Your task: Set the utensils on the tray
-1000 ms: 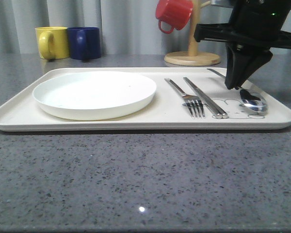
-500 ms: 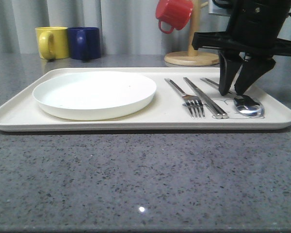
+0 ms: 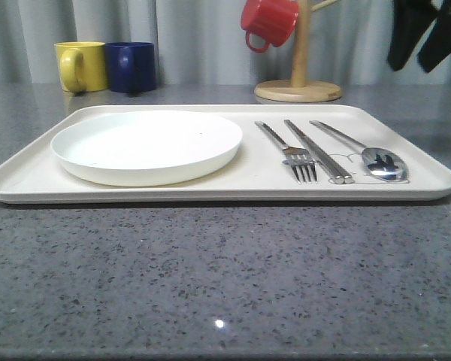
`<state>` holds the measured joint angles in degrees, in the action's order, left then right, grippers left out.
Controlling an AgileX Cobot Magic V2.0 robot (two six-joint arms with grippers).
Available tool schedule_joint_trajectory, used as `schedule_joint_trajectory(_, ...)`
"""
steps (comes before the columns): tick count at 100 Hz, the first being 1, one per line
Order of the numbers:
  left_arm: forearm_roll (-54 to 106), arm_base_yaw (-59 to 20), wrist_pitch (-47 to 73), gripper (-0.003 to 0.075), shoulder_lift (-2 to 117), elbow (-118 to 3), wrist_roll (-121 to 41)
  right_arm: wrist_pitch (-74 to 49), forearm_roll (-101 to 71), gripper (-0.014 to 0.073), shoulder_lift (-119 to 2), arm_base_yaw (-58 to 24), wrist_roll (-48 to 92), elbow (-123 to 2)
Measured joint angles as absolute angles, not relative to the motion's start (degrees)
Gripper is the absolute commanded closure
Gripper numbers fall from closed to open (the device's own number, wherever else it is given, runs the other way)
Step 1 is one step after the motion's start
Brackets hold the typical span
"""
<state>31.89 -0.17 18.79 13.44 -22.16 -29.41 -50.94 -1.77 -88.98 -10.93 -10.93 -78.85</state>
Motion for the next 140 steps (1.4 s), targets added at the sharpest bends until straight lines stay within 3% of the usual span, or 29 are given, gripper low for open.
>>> schedule_joint_trajectory(28, 31.89, -0.17, 18.79, 0.0739, 13.44, -22.16, -29.41, -47.58, -1.19, 0.0302, -73.41, -2.83, -7.34, -67.23)
schedule_joint_trajectory(80, 31.89, -0.17, 18.79, 0.0739, 13.44, -22.16, -29.41, -34.54, 4.88, 0.0313, -24.83, -2.25, -6.77, -36.56)
schedule_joint_trajectory(92, 31.89, -0.17, 18.79, 0.0739, 13.44, -22.16, -29.41, -34.04, 5.47, 0.0421, -16.04, -2.25, -6.77, -32.55)
schedule_joint_trajectory(108, 31.89, -0.17, 18.79, 0.0739, 13.44, -22.16, -29.41, -34.04, 5.55, 0.0671, -10.51, -2.25, -6.77, -29.92)
schedule_joint_trajectory(140, 31.89, -0.17, 18.79, 0.0739, 13.44, -22.16, -29.41, -34.04, 5.59, 0.0662, -10.08, -2.25, -6.77, -29.58)
